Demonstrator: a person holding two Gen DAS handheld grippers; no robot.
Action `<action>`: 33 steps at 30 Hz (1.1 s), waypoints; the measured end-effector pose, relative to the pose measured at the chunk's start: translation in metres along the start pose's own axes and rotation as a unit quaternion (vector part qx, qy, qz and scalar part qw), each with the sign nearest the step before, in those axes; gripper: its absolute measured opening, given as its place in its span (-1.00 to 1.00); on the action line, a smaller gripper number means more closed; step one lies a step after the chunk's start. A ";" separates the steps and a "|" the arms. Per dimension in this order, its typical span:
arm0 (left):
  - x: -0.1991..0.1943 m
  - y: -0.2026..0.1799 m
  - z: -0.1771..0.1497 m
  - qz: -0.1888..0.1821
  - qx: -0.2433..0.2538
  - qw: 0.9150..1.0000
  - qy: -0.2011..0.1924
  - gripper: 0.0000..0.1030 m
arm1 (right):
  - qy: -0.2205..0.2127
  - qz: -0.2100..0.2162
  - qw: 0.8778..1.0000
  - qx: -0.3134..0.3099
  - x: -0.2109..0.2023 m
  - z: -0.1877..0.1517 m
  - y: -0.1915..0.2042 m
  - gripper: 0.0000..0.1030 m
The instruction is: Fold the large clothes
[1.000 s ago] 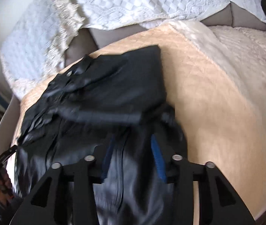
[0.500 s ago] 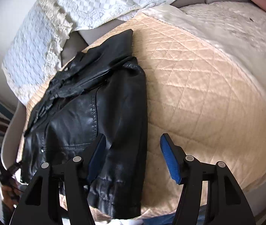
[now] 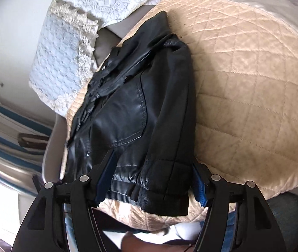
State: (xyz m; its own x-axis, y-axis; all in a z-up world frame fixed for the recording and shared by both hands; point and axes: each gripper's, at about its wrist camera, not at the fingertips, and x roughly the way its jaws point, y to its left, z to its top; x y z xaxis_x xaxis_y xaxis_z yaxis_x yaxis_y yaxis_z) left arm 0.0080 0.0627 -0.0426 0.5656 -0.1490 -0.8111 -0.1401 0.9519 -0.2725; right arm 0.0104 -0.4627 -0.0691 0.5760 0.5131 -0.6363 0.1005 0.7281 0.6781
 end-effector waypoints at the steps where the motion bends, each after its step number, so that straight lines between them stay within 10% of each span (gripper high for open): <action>1: 0.000 0.000 0.000 -0.001 -0.003 1.000 -0.002 0.29 | 0.001 -0.004 1.000 -0.001 0.001 0.000 0.001 0.28; 4: 0.003 -0.004 -0.001 0.034 0.005 0.999 -0.006 -0.12 | 0.010 -0.022 1.000 -0.011 0.007 0.003 0.008 0.20; 6: 0.002 -0.004 -0.002 0.043 0.006 0.999 -0.012 -0.29 | 0.019 -0.042 0.998 -0.030 0.011 0.000 0.013 -0.44; 10: -0.003 0.003 -0.002 0.043 -0.009 0.999 -0.012 -0.76 | 0.024 -0.062 0.997 -0.024 0.014 -0.002 0.009 -0.71; 18: -0.002 0.016 -0.002 0.015 -0.037 0.999 -0.004 -0.77 | 0.030 -0.055 0.998 -0.008 0.014 -0.003 0.001 -0.71; 25: 0.006 -0.005 0.001 0.021 0.007 1.000 0.019 -0.22 | 0.029 -0.065 0.997 -0.009 0.016 -0.002 0.002 -0.79; 27: 0.007 -0.014 0.001 0.047 0.030 0.998 0.015 -0.37 | 0.027 -0.079 0.996 -0.023 0.014 -0.002 0.008 -0.86; 28: 0.006 -0.014 0.004 0.047 0.036 0.998 0.014 -0.84 | 0.026 -0.077 0.996 -0.024 0.012 -0.002 0.011 -0.86; 33: -0.033 0.000 0.015 0.027 0.021 0.999 -0.015 -0.89 | -0.010 -0.043 0.999 -0.027 -0.034 -0.005 0.018 -0.88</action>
State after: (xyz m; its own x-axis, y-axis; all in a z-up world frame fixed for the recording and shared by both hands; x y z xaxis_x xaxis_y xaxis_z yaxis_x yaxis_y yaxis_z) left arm 0.0018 0.0717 -0.0084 0.5829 -0.0888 -0.8077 -0.1373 0.9689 -0.2056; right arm -0.0113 -0.4647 -0.0377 0.5837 0.4384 -0.6835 0.1071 0.7928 0.6000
